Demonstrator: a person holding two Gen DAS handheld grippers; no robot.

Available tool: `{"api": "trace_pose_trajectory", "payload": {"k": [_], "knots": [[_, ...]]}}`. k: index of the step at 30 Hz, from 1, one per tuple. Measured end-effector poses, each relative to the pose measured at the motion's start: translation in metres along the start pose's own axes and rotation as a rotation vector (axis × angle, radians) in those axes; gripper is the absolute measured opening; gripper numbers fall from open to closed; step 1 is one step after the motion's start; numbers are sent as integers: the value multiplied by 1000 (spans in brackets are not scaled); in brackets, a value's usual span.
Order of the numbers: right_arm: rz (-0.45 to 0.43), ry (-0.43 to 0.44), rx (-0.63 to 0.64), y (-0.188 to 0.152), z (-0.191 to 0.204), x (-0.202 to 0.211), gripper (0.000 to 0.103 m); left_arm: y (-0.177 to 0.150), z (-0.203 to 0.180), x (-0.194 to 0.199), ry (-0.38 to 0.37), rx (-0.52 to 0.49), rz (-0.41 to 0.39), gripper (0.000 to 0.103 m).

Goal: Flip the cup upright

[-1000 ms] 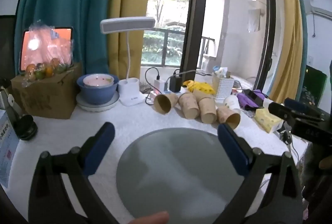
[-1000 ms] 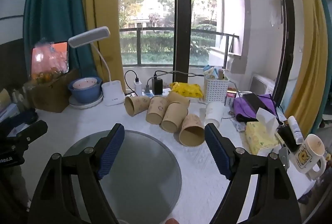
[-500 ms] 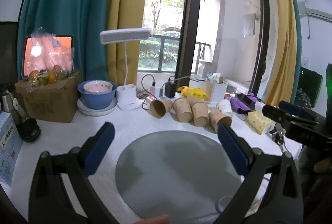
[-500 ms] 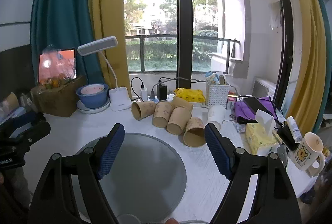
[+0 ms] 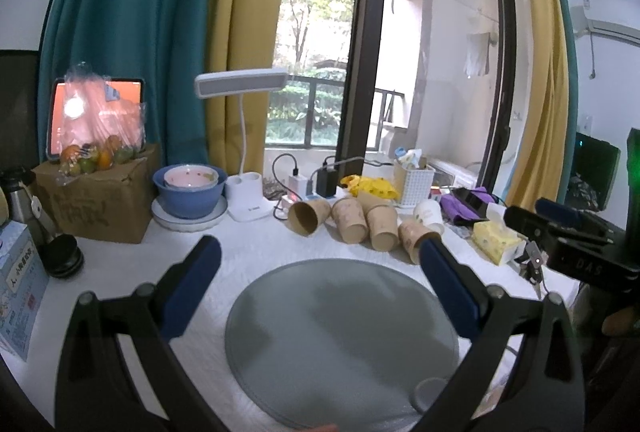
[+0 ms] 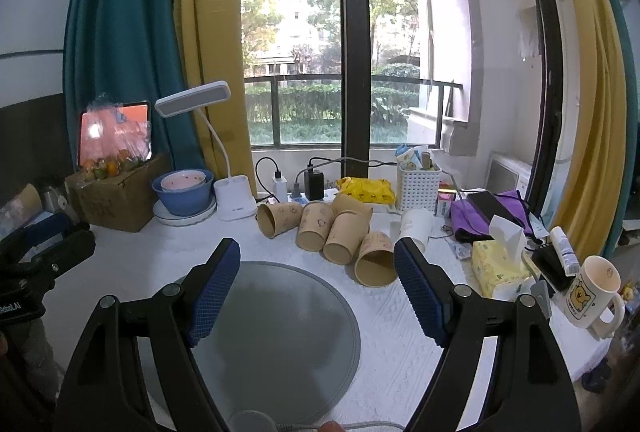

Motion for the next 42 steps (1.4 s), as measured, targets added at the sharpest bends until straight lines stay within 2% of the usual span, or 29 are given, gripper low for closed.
{"api": "trace_pose_trajectory", "payload": {"k": [42], "knots": [[7,5,5,1,8,1,82,-2,5,4,1,12,-3,100]]}}
Point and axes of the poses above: each gripper's, at about its wrist camera, not at the fingertips, and x roughly against the way its jaws point, z to its left, y to its top, the point moved 9 cm from there along -x, roughly the way its jaws point, and after that the axes turned 15 degrees about y, right-handed, at the moved point
